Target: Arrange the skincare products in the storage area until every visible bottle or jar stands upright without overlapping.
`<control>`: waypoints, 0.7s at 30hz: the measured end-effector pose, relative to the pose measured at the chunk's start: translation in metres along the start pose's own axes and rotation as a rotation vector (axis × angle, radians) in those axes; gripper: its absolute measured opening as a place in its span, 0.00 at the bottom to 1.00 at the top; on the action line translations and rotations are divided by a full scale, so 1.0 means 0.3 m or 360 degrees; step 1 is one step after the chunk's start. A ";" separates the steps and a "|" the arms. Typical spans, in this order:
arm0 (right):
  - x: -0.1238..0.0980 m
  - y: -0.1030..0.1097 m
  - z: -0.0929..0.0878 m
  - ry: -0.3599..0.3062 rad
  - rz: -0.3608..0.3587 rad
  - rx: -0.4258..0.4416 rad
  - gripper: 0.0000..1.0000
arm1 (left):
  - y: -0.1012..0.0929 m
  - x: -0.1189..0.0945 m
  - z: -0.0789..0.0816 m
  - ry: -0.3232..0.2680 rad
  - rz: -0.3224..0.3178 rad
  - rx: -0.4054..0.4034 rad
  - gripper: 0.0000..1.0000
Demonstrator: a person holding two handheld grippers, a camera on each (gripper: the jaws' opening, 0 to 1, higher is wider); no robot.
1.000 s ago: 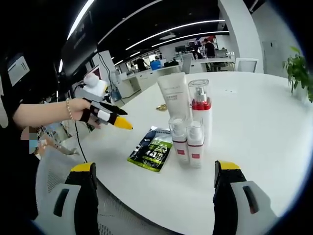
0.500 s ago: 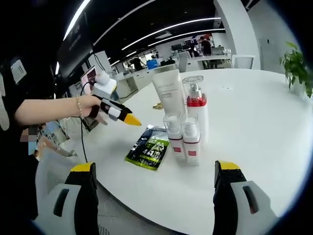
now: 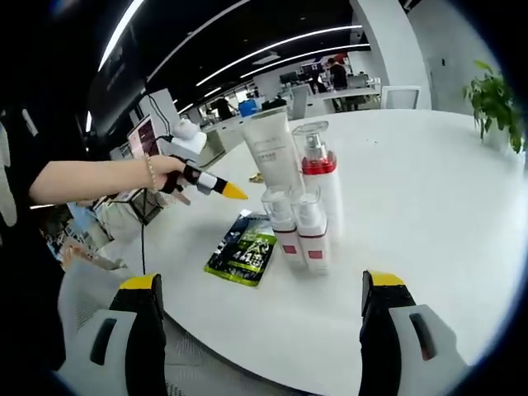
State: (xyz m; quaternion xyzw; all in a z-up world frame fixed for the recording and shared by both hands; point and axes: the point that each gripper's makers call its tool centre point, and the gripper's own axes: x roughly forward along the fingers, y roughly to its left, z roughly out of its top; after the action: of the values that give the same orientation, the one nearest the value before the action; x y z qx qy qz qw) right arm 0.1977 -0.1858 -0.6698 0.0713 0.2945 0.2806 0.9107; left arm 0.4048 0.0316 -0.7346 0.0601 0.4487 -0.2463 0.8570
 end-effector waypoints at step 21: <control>-0.001 -0.032 -0.003 -0.0010 -0.0047 0.0064 1.00 | 0.077 0.137 0.153 0.0072 0.0033 0.0066 0.84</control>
State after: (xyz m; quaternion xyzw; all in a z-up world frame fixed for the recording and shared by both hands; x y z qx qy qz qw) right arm 0.2013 -0.1939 -0.6732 0.0862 0.2984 0.2610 0.9140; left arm 0.4693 0.0216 -0.7431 0.0880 0.4621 -0.2451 0.8477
